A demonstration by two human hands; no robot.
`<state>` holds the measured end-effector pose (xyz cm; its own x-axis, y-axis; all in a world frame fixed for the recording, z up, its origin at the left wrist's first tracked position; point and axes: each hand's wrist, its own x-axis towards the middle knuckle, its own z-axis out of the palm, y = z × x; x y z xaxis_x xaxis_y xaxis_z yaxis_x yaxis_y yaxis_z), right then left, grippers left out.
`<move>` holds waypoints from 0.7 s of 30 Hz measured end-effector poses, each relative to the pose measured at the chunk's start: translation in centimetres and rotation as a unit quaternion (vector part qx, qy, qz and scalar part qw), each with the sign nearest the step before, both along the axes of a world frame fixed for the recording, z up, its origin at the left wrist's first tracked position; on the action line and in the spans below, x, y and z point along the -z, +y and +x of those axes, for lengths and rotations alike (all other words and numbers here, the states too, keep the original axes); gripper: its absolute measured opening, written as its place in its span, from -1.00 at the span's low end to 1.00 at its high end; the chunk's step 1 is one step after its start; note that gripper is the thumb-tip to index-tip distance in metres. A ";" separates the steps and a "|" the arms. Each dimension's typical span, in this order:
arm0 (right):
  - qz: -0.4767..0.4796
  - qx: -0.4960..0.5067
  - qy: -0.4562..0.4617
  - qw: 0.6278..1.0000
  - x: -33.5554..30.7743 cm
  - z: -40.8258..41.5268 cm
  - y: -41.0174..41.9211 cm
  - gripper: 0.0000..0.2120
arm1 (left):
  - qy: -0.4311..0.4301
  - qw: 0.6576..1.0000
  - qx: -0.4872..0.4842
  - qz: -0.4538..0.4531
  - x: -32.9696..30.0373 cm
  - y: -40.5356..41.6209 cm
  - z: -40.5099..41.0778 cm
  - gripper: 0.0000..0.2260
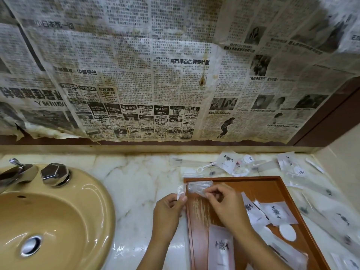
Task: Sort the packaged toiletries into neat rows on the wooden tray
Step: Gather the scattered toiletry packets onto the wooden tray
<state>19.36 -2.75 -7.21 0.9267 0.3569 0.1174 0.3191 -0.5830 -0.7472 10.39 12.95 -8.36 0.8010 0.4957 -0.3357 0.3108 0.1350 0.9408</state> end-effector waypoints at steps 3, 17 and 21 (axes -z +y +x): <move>-0.104 -0.033 -0.114 0.988 0.8 0.3 -0.5 -0.88 | 0.005 1.000 -0.007 0.029 0.3 0.2 -0.1 -0.73; -0.158 -0.097 -0.192 0.964 4.3 0.1 -0.8 -0.81 | -0.021 1.000 -0.015 -0.006 0.6 0.9 -0.5 -0.80; -0.148 -0.108 -0.188 0.965 4.4 0.2 -0.9 -0.83 | -0.018 0.999 -0.017 0.031 0.5 0.7 -0.4 -0.78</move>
